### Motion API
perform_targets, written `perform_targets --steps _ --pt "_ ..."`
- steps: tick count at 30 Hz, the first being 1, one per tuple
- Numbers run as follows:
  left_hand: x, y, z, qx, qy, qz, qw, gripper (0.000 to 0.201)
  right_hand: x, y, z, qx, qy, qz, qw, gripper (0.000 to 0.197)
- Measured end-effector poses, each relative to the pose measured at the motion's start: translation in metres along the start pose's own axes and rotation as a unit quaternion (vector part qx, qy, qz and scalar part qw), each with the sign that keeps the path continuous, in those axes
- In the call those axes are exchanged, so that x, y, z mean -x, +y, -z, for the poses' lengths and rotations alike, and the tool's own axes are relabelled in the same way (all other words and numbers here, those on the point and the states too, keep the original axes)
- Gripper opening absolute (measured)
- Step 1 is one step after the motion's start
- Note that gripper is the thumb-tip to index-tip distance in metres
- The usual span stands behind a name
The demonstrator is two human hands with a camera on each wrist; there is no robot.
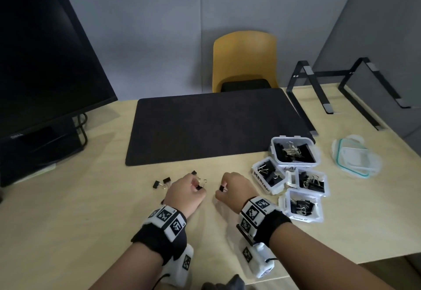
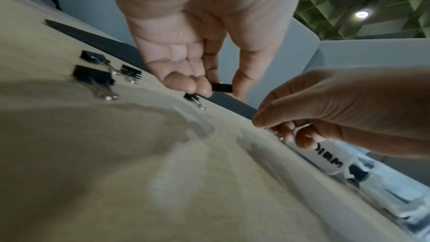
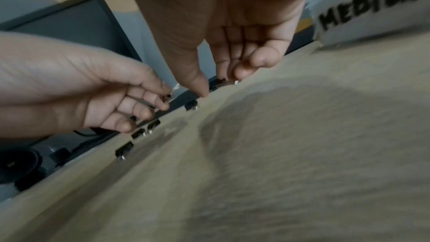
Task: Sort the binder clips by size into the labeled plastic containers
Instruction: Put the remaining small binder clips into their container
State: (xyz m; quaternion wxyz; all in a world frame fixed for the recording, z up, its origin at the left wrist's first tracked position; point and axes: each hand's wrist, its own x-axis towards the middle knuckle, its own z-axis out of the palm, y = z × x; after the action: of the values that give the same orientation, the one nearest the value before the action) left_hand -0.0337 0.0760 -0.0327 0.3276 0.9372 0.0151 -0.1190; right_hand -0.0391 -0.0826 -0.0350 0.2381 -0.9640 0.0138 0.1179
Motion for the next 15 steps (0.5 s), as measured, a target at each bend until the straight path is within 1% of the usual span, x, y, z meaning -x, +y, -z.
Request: perform_targets --steps 3,6,11,15 --pt "0.005 0.017 -0.009 0.017 -0.005 -0.031 0.999 0.015 0.018 0.018 0.022 -0.059 0.040 -0.017 0.997 0.023" --pt "0.013 0.038 -0.020 0.031 -0.010 -0.053 0.998 0.015 0.037 0.041 0.044 -0.096 0.069 -0.049 0.992 0.016" --pt "0.026 0.075 -0.045 0.041 -0.047 -0.089 0.994 0.014 0.063 0.085 0.075 -0.103 0.094 -0.108 0.984 0.016" --pt "0.035 0.099 -0.064 0.030 -0.056 -0.110 0.992 0.017 0.077 0.120 0.089 -0.090 0.097 -0.144 0.981 0.016"
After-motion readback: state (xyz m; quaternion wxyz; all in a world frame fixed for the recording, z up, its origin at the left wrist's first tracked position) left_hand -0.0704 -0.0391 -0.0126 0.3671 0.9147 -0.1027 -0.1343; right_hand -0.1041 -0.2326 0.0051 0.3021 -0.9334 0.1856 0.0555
